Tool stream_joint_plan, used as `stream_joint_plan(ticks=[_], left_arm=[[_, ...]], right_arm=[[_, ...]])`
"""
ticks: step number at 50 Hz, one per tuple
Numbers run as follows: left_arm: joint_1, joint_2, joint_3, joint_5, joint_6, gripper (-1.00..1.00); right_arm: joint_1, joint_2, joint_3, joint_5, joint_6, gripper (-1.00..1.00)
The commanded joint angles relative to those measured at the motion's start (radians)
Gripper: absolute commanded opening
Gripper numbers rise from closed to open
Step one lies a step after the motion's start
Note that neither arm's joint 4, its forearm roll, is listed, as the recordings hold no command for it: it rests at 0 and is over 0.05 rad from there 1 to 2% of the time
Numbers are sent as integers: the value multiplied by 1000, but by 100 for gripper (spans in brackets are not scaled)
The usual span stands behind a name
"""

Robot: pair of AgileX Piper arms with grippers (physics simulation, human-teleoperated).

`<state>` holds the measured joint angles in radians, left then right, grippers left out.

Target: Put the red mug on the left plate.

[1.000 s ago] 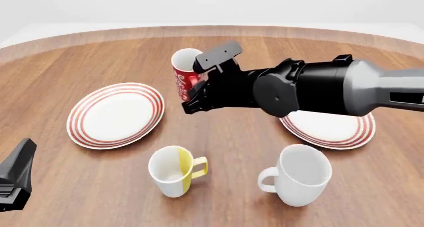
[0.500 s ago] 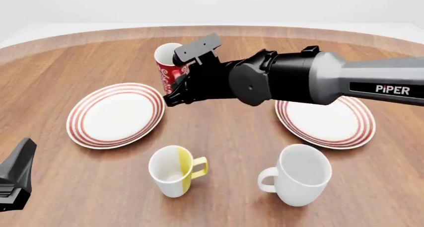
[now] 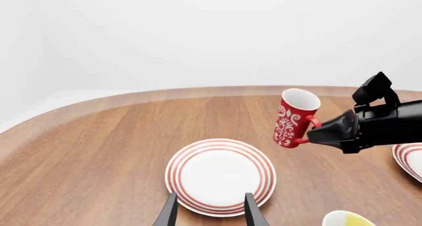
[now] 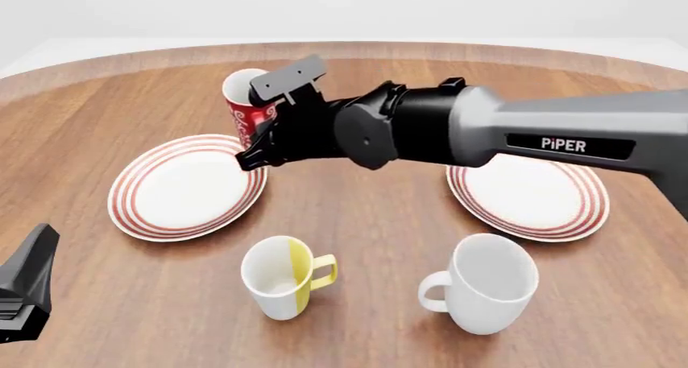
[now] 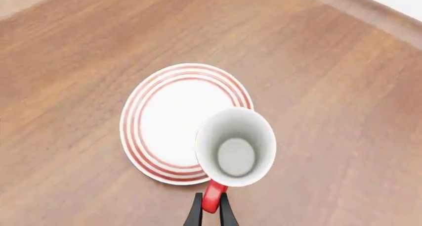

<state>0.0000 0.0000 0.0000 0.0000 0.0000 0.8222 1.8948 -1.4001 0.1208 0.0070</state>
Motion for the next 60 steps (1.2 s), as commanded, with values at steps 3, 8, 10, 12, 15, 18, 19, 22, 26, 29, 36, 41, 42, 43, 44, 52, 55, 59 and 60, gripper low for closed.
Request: stream_joint_plan(ticks=[3,8,10,12,15,18,19,22,26,29,36,41,42,43,44,52,55,59,60], left_arm=[[0,0,0,0,0,100],[0,0,0,0,0,100],[0,0,0,0,0,100],[0,0,0,0,0,100],[0,0,0,0,0,100],[0,0,0,0,0,100],[0,0,0,0,0,100],[0,0,0,0,0,100],[0,0,0,0,0,100],[0,0,0,0,0,100],[0,0,0,0,0,100],[0,0,0,0,0,100],[0,0,0,0,0,100],[0,0,0,0,0,100],[0,0,0,0,0,100],[0,0,0,0,0,100],[0,0,0,0,0,100],[0,0,0,0,0,100],[0,0,0,0,0,100]], right_arm=[[17,61,-76,-7,9,-100],[20,79,-96,-6,6,-100],[21,89,-109,-7,6,-100],[22,104,-121,-11,8,-100],[25,124,-138,-21,9,-100],[32,142,-157,-23,13,-100],[32,142,-157,-23,13,-100],[30,165,-188,-21,12,-100],[39,182,-213,-29,19,-100],[46,199,-230,-29,17,-100],[57,234,-281,-14,16,-100],[66,259,-319,1,14,-100],[68,265,-327,3,16,-100],[73,272,-333,5,16,-100],[76,276,-336,6,16,-100],[88,306,-377,20,22,-100],[91,314,-387,24,24,-100],[99,325,-398,30,29,-100],[100,329,-403,33,29,-100]])
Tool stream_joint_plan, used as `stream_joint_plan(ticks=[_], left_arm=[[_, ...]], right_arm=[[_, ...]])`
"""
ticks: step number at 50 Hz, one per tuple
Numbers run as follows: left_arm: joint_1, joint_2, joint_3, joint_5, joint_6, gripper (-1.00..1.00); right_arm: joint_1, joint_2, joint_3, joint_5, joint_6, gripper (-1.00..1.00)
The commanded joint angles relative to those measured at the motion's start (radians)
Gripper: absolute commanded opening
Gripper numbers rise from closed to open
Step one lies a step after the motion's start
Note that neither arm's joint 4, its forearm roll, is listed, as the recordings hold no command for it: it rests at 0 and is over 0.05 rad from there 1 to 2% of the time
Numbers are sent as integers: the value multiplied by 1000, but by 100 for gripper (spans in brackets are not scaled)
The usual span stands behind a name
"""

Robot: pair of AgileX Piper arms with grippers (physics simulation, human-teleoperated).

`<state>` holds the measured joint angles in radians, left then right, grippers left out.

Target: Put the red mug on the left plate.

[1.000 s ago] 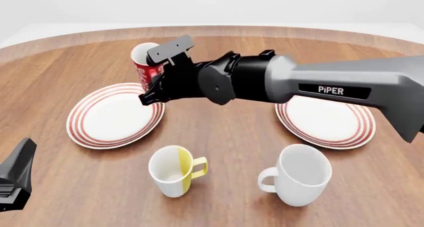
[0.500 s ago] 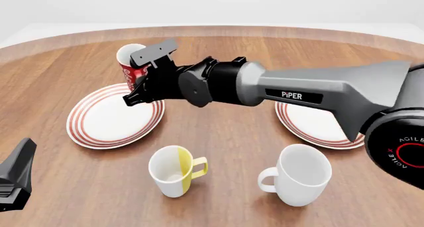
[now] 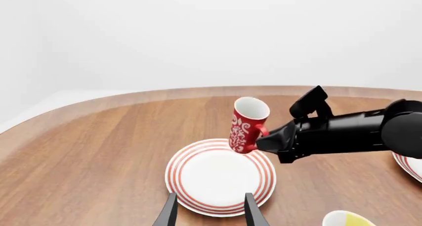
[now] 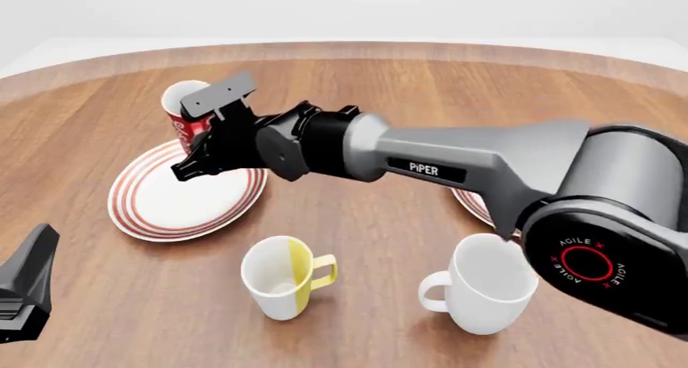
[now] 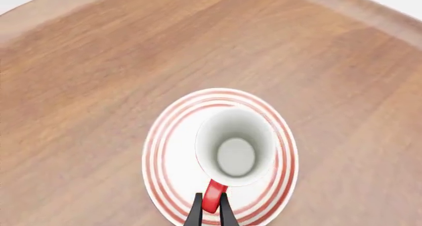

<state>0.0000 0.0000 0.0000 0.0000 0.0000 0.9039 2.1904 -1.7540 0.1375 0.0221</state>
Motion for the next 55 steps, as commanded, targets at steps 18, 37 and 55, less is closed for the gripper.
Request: stream_joint_plan(ticks=[18,37,55], left_arm=[[0,0,0,0,0,100],[0,0,0,0,0,100],[0,0,0,0,0,100]], right_arm=[[30,90,-117,46,35,-100],[28,141,-163,68,58,-100],[25,177,-192,82,75,-100]])
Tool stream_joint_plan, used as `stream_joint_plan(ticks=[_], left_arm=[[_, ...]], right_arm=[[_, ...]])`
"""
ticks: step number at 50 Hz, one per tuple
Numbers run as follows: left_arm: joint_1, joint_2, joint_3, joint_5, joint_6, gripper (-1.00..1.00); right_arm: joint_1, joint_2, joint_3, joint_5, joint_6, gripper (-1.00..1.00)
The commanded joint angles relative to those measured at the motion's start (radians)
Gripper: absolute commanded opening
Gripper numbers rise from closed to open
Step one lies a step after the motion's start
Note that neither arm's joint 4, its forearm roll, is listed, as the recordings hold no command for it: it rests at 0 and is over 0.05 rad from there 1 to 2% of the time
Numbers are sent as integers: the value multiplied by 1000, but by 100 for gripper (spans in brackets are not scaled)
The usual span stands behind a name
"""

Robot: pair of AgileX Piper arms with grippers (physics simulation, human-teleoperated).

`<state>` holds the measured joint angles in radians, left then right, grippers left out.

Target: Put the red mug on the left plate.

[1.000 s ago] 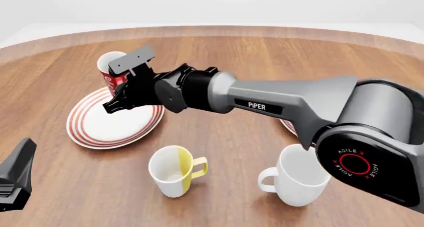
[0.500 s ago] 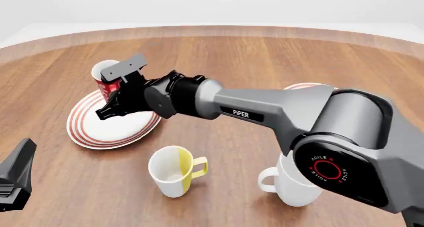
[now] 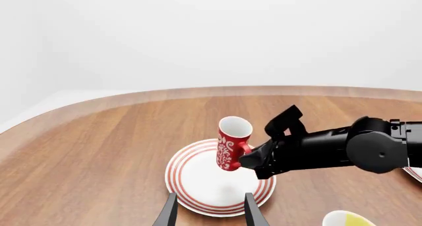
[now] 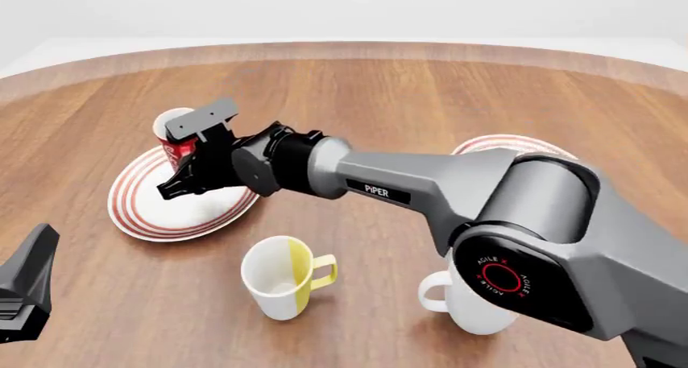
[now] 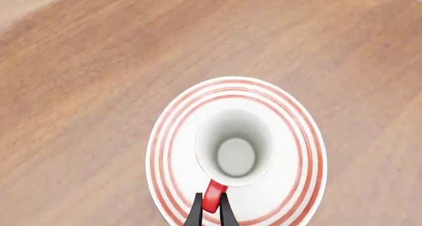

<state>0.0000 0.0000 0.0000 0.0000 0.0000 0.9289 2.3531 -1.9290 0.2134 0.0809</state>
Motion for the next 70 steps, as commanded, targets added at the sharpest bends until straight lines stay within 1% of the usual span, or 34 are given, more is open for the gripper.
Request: stream_joint_plan(ticks=[1,34,39,44,46,47,50,60,70], left_arm=[[0,0,0,0,0,100],[0,0,0,0,0,100],[0,0,0,0,0,100],[0,0,0,0,0,100],[0,0,0,0,0,100],[0,0,0,0,0,100],[0,0,0,0,0,100],[0,0,0,0,0,100],[0,0,0,0,0,100]], right_arm=[[0,15,-17,6,15,-100],[3,32,-10,6,34,-100],[3,34,-12,8,36,-100],[-5,49,-38,22,38,-100],[-1,45,-29,19,36,-100],[1,44,-26,18,38,100],[-4,51,-39,25,34,100],[0,46,-29,22,36,100],[7,25,5,5,40,100]])
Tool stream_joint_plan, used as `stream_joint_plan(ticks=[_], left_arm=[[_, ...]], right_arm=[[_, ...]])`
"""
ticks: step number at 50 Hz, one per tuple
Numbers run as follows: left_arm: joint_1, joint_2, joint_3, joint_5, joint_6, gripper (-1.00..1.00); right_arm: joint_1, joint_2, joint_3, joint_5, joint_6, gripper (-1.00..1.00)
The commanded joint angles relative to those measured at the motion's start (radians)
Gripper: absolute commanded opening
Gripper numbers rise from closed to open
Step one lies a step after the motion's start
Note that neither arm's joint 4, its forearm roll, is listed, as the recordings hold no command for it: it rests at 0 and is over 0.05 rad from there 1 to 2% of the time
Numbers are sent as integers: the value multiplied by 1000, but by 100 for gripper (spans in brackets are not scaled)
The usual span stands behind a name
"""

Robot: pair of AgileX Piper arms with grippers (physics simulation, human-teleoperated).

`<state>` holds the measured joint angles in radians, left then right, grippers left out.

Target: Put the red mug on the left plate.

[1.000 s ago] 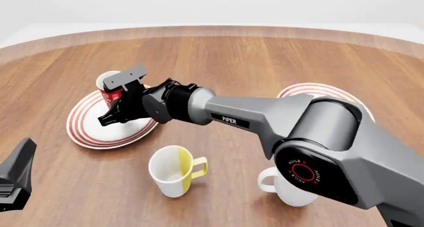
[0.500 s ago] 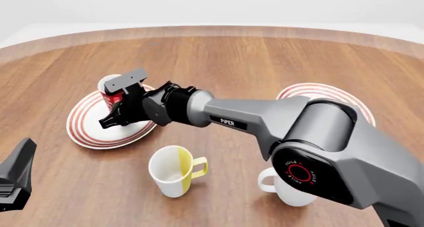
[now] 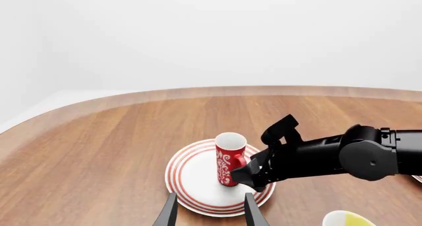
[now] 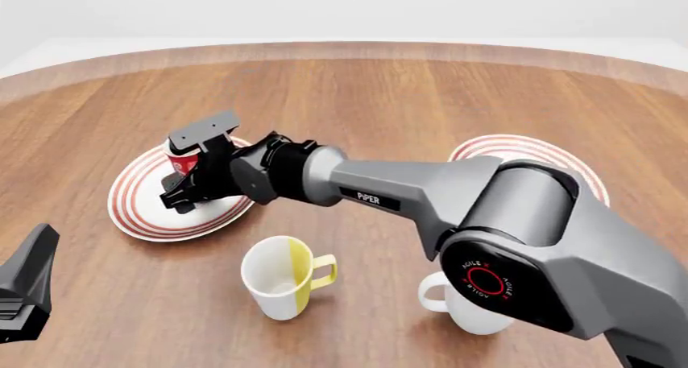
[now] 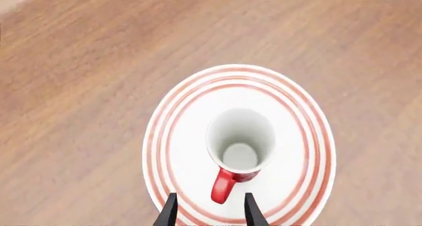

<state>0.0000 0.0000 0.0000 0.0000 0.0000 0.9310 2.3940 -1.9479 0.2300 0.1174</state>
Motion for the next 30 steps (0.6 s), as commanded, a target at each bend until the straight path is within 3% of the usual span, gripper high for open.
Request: stream_joint_plan(ticks=[1,30], left_arm=[[0,0,0,0,0,100],[0,0,0,0,0,100]], right_arm=[[5,-16,24,-12,3,100],[-1,-150,183,-91,-2,100]])
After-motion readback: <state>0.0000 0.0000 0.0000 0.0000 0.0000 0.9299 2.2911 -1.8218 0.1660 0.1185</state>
